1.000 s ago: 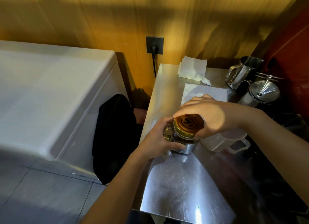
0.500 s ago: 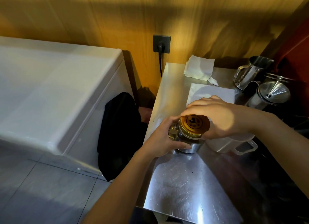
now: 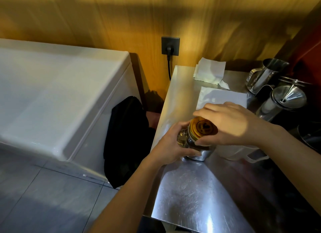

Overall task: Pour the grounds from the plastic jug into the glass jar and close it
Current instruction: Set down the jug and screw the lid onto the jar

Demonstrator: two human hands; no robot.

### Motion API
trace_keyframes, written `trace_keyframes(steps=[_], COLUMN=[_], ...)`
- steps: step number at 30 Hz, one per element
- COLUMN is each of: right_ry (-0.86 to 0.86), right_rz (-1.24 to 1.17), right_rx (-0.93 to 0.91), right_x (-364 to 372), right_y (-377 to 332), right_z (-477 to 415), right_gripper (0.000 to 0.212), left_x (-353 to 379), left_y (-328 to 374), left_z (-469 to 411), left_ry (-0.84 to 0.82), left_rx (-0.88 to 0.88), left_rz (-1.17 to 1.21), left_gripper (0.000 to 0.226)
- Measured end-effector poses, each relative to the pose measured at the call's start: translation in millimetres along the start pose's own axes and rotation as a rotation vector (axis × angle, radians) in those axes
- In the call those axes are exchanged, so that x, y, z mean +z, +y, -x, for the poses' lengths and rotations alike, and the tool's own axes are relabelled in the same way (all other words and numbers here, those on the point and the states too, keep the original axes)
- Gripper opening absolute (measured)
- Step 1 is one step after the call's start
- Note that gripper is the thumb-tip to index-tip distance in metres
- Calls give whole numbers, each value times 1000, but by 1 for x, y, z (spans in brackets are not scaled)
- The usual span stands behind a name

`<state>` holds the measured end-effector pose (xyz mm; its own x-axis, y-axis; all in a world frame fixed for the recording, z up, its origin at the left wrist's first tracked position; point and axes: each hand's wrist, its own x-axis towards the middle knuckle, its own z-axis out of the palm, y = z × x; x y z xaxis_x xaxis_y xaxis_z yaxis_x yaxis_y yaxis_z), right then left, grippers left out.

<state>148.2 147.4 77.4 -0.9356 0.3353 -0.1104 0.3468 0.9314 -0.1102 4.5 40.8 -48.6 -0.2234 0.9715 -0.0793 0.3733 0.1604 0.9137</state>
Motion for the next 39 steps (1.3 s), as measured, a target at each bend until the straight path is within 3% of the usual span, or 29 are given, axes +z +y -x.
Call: trace_keyframes(steps=[2,5,7,11,16,19,22,27,32,39], right_ry=[-3,-47,-24,13,-111,-33,38,-56,21,94], right_rz=[35,-70,-51,73,-165,-119,73,-188,66,138], right_rx=[35,-88,-77,71,-164,-99,40,-165,21,-295], right_x=[-1,-2,0,2,1,2,4,6,7,10], right_y=[1,3,2,2,10,7,9,9,8,6], right_z=[1,4,4,2,6,5,3,6,2,-2], right_gripper=[82,66,61,82,66,60,74,65,78,63], left_x=[0,0,0,-1,0,1,1,3,-1,-15], left_y=[1,2,2,4,3,1,0,1,-1,13], left_z=[0,1,1,1,1,1,0,0,0,-9], left_ry=[-1,2,-2,-8,0,7,8,17,24,-150], left_rx=[1,-3,4,22,3,12,15,-6,-1,-5], left_rz=[0,-6,-5,-2,-11,-13,-11,-13,16,2], left_gripper=[74,75,76,75,75,76,77,78,74,74])
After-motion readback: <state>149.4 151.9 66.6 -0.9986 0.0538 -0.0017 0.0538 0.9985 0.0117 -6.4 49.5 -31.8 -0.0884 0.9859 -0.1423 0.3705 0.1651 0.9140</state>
